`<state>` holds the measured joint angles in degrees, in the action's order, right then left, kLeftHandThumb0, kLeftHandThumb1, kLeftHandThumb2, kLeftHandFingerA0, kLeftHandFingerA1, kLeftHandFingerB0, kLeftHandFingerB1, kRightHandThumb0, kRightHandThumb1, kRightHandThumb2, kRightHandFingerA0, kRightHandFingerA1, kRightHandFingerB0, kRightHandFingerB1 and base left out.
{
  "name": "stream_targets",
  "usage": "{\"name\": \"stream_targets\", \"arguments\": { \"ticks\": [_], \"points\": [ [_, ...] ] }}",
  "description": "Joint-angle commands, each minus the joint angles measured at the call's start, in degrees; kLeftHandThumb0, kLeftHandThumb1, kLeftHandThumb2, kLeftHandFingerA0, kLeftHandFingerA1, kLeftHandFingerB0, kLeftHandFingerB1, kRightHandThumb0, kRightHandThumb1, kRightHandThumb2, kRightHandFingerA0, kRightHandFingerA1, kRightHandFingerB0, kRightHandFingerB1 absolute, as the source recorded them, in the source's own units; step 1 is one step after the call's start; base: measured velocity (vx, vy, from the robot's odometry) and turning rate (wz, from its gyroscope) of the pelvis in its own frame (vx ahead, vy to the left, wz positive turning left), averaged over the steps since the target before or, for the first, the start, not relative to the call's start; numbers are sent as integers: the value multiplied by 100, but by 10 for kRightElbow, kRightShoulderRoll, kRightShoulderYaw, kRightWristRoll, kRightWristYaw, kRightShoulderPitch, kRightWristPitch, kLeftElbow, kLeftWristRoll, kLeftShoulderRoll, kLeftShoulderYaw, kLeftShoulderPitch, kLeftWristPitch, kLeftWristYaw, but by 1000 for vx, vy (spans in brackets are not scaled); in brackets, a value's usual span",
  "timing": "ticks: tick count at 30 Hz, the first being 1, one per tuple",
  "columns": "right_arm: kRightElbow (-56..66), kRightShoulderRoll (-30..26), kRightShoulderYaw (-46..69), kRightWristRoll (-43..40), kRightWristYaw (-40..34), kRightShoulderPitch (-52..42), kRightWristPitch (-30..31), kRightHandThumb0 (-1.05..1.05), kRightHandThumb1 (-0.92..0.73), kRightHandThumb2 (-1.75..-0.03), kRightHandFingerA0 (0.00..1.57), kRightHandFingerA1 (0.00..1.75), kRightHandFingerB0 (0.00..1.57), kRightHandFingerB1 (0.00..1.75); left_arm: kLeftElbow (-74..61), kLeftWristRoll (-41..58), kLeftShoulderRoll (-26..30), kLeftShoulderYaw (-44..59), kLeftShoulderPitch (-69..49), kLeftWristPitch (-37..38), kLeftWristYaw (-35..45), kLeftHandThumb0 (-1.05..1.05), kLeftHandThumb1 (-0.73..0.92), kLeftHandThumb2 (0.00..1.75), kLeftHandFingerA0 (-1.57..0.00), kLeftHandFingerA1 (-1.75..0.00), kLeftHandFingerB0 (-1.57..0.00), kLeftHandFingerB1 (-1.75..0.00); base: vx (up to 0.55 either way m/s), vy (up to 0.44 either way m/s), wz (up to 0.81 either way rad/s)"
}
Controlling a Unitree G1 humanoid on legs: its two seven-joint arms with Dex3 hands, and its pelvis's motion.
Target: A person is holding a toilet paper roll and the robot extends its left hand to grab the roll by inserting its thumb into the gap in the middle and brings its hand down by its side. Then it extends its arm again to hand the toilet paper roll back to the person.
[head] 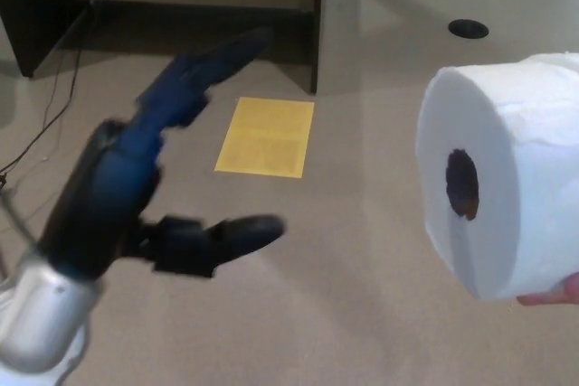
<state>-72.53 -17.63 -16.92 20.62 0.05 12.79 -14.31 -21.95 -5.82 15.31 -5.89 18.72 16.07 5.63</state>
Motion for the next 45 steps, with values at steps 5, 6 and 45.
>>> {"name": "stream_targets", "arguments": {
  "ticks": [5,6,45],
  "points": [
    [-5,-7,6,2,5,16,6,-38,-67,-60,76,68,53,42,-1,-94,-73,-92,150,-208,23,-58,39,67,-21,-41,-11,-34,0,0,0],
    [-5,-6,6,1,4,16,4,-37,-67,-60,77,66,54,43,4,-87,-86,-99,157,-213,22,-54,38,65,-22,-41,-12,-33,0,0,0],
    [-6,2,5,4,11,22,10,-37,-68,-60,76,61,51,41,31,-164,-205,-218,201,-272,37,-36,69,62,-95,-68,-28,-31,0,0,0]
  ]
}}
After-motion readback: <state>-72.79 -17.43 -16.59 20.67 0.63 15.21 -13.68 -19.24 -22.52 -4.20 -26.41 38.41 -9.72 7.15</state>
